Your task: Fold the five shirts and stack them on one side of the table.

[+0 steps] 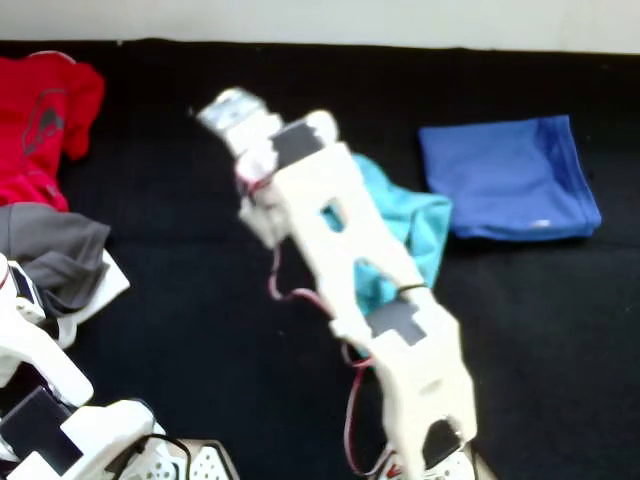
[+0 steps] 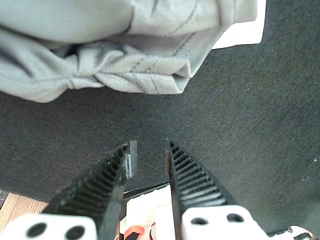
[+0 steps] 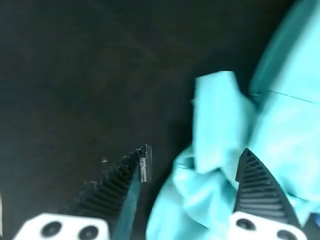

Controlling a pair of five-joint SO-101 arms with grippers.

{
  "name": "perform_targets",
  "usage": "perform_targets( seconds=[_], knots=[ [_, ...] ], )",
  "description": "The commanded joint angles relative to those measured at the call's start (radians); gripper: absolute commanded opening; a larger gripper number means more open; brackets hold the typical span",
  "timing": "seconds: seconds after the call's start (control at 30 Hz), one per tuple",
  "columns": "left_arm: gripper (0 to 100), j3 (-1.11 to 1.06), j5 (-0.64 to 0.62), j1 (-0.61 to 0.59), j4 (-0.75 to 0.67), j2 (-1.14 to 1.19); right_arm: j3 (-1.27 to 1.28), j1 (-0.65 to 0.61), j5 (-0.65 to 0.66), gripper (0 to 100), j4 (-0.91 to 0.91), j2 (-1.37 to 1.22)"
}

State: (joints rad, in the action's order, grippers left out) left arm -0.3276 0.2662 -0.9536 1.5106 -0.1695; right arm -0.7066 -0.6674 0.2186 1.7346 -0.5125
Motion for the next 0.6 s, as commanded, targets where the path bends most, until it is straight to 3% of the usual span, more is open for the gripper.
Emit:
perform_targets(
  seconds=[0.0,0.23,0.57],
  knots=[
    [11,0.004,0.009,0.01,0.0,-0.031,0.024,-0.038,0.002,27.4,-0.033,-0.045],
    [11,0.004,0.009,0.008,0.0,-0.031,0.022,0.039,0.049,27.4,-0.104,-0.229],
    [11,0.004,0.009,0.015,0.0,-0.031,-0.048,0.239,0.063,27.4,-0.17,-0.243]
  ],
)
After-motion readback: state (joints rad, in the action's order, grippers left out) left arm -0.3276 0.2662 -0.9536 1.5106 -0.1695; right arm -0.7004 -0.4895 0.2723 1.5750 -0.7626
